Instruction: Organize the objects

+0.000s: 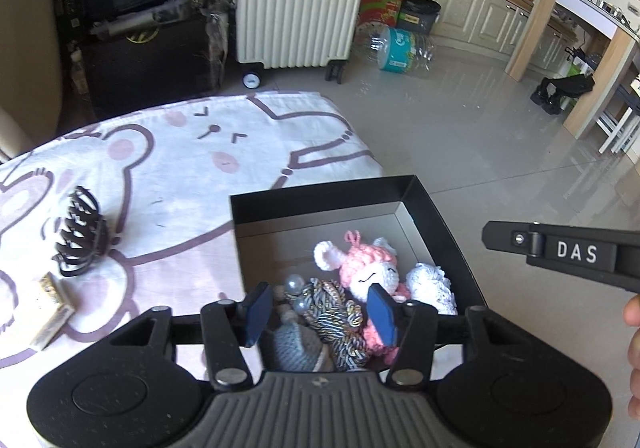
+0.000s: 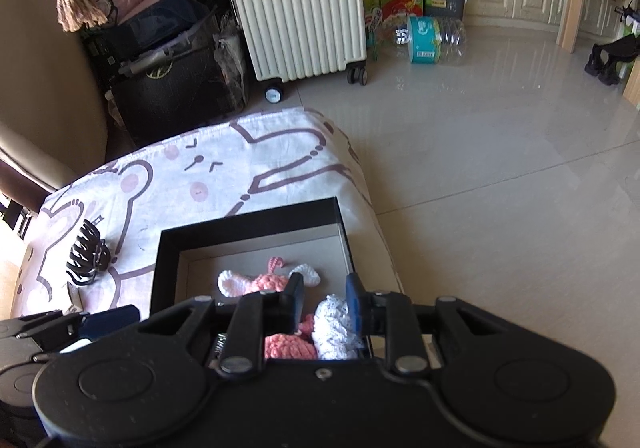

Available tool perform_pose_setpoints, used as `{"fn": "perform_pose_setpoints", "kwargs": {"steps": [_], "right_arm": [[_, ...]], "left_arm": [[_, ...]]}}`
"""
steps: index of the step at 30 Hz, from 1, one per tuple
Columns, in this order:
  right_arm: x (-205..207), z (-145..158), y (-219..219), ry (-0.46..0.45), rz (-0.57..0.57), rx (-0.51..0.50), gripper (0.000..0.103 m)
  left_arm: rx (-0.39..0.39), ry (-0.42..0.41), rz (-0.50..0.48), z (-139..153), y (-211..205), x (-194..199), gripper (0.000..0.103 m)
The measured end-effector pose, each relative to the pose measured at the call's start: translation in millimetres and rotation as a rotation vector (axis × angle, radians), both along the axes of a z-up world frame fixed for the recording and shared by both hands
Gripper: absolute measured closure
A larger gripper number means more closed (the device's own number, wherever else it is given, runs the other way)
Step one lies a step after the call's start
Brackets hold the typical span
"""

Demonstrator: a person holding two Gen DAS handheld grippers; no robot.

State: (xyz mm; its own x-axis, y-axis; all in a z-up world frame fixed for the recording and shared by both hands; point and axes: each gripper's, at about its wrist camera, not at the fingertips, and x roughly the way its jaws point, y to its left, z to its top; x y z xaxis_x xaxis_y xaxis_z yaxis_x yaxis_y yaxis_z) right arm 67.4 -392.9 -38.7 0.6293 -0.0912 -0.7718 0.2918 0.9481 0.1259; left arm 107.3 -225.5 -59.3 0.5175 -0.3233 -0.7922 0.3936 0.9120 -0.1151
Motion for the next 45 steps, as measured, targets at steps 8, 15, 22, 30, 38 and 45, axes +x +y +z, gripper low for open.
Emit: {"fn": "perform_pose_setpoints", "kwargs": {"steps": [8,15,22,30,38,45], "right_arm": [[-22,4,7,-0.005,-0.013,-0.026,0.067],[-36,3,9,-0.015,-0.029,-0.056,0.047],[-45,0,8,-0.017,-0.044,-0.088,0.018],[-48,-5,9,-0.032,-0.049,-0.159,0.000],[-48,-6,7,-0.035,-0.061,-0.174,0.000],[-48,-7,7,-0.028,-0.058,-0.175,0.000]], "left_arm": [[0.047,-0.049,0.058,13,19,-8,0.021],[0.069,-0.061,0.101,13,33,-10,0.004],[0.094,-0.075,0.115,12,40,-11,0.000],[0.095,-0.071,0.120,11,42,-9,0.000],[0.098,-0.075,0.121,10,43,-9,0.000],[0.101,-0.075,0.119,9,42,-8,0.000]]}}
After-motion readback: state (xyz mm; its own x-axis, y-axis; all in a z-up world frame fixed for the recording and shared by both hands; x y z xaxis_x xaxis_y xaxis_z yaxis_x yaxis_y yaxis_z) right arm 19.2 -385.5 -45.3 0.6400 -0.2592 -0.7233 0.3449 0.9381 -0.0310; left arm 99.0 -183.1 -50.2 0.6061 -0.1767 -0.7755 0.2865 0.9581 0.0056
